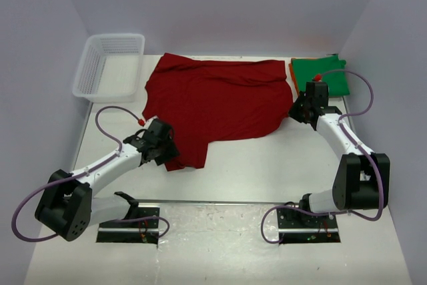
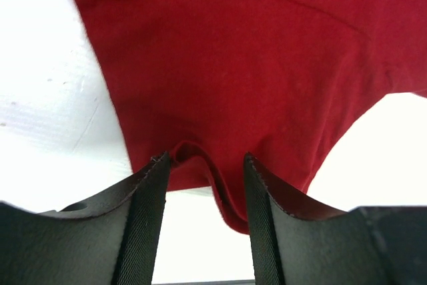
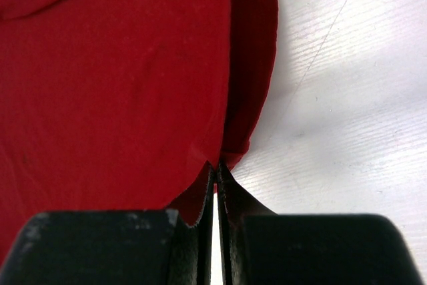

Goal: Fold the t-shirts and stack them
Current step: Flatten out the tshirt

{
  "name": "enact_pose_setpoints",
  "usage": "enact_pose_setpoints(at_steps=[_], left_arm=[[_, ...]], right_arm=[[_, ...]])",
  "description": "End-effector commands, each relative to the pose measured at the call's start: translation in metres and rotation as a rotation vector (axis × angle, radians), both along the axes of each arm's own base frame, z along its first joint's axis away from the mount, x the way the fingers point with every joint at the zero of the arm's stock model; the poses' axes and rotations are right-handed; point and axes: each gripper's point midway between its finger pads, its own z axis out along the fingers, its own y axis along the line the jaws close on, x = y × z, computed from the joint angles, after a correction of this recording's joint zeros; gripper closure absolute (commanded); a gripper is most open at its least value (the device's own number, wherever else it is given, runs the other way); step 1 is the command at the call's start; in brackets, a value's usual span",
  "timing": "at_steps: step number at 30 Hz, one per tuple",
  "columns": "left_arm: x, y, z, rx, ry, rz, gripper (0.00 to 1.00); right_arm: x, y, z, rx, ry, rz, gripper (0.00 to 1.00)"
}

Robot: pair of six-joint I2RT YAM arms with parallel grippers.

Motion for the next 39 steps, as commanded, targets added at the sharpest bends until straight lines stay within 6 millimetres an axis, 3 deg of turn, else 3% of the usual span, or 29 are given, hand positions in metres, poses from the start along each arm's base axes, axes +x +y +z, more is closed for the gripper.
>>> enact_pose_setpoints(at_steps=[1, 11, 30, 34, 39], left_arm=[[-0.005, 0.001, 0.005, 0.013, 0.019, -0.023, 0.51], [-0.017, 0.012, -0.006, 0.098, 0.131, -0.022, 0.58], [-0.009, 0.011, -0.020, 0.145, 0.164, -0.041, 0.64], [-0.003, 0.012, -0.019, 0.155, 0.151, -0.040, 0.73], [0.001, 0.013, -0.016, 0.167, 0.140, -0.042, 0.76]], right_arm=[[0.006, -0.002, 0.022, -0.019, -0.066, 0.002, 1.00], [0.005, -0.002, 0.024, -0.016, -0.072, 0.002, 1.00], [0.003, 0.004, 0.028, 0.004, -0.091, 0.027, 1.00], [0.004, 0.005, 0.028, 0.007, -0.091, 0.033, 1.00], [0.005, 0.009, 0.026, 0.015, -0.088, 0.049, 1.00]])
